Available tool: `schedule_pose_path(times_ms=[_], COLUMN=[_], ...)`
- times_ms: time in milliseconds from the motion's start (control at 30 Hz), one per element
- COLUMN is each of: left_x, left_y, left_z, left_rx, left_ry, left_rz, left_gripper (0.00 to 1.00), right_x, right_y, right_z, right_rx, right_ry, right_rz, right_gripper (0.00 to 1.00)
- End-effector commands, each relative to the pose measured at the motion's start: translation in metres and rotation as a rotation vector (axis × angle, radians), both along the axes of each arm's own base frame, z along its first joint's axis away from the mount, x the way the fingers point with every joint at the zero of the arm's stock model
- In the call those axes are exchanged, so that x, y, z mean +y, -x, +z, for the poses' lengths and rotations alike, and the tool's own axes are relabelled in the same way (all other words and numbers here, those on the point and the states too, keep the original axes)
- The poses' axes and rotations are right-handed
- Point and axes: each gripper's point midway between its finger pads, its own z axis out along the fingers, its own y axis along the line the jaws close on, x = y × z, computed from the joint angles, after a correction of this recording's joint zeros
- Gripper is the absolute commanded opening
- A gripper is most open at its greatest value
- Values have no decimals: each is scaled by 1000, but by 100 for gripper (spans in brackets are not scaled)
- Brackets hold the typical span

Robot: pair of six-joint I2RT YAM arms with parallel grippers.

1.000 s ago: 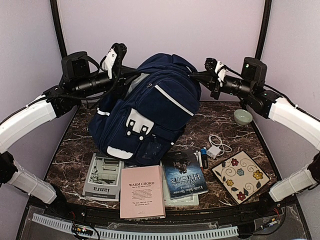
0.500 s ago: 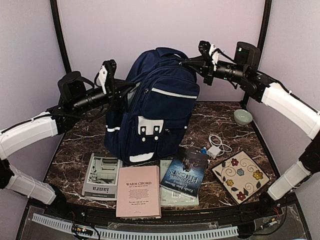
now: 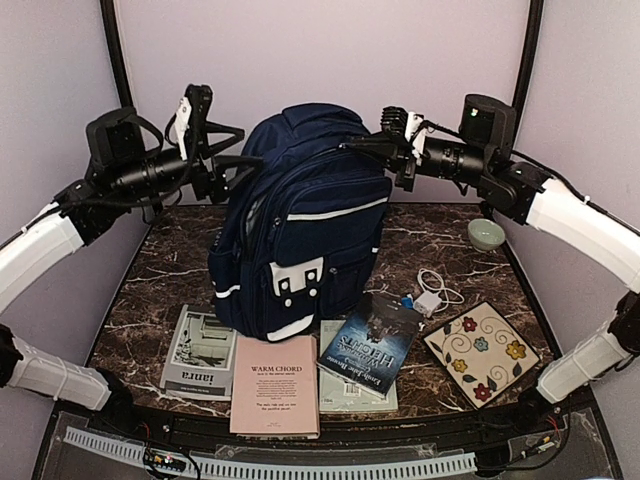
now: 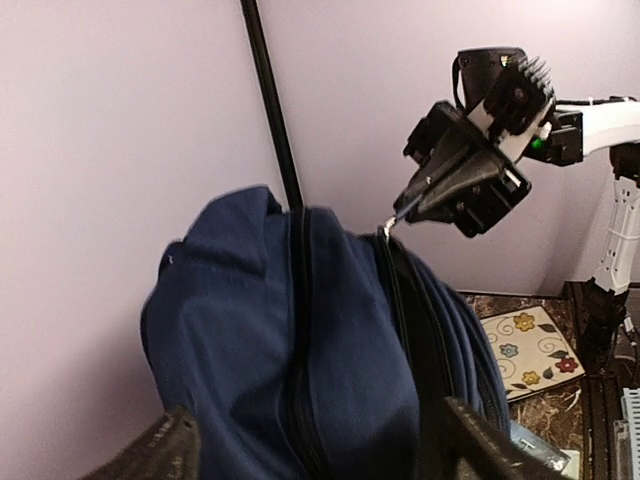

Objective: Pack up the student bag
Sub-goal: Hold the largest pocket of the student bag, then unzip the largest pocket of the student bag.

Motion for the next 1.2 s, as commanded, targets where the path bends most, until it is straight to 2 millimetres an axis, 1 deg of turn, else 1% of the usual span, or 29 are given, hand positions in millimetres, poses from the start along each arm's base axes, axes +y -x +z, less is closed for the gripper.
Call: schedule_pose_path(times_ms=[0,33,100,167,233,300,400,467,533,567,600,633,667,700,733,833,900,967,1000,1100,1133,1167], left_x=[-8,-13,-21,-30,-42,-46,-46,-45,-45,-46,-48,-49,-50,-51,-51,-50,-41,-27,-21,-9,-7,-4], left_y=[23,24,19,13,6,0,-10,-18,-19,-18,-16,-14,-11,-8,-6,-4,-8,-13,-14,-10,-8,-6], left_z=[25,29,35,34,26,20,7,4,6,7,10,13,15,16,16,17,24,34,37,45,48,50], left_rx=[89,86,52,40,57,52,28,2,-21,-26,-30,-36,-41,-46,-50,-60,-91,-145,-164,-197,-207,-213], left_ry=[-65,-77,-108,-159,-219,-269,-323,-335,-332,-328,-317,-301,-285,-274,-268,-254,-216,-184,-175,-152,-141,-128], left_rz=[-87,-80,-40,-20,-16,-5,31,68,70,63,49,35,23,10,1,0,60,147,176,208,211,219], left_gripper=[98,99,99,99,99,99,98,92,77,64,45,29,16,7,1,0,0,0,0,0,0,0], right_x=[2,5,11,16,17,19,19,18,17,17,17,17,17,17,16,12,3,-13,-24,-61,-77,-88], right_y=[20,22,27,30,31,33,36,37,37,38,38,38,38,38,38,35,28,15,7,-17,-27,-33], right_z=[10,9,7,8,10,9,9,7,8,8,7,8,8,7,7,11,11,7,6,-9,-16,-26], right_rx=[-64,-61,-60,-59,-58,-60,-59,-57,-59,-59,-59,-59,-60,-57,-57,-47,-35,-1,16,88,107,129], right_ry=[-13,-9,-4,-4,-4,2,8,11,11,10,11,10,9,10,10,-10,-24,-47,-63,-112,-123,-126], right_rz=[18,25,41,48,52,57,63,64,61,61,61,60,61,60,58,30,2,-37,-62,-141,-185,-214], right_gripper=[0,0,0,0,0,0,0,0,0,0,0,0,0,0,0,0,0,0,0,0,0,0])
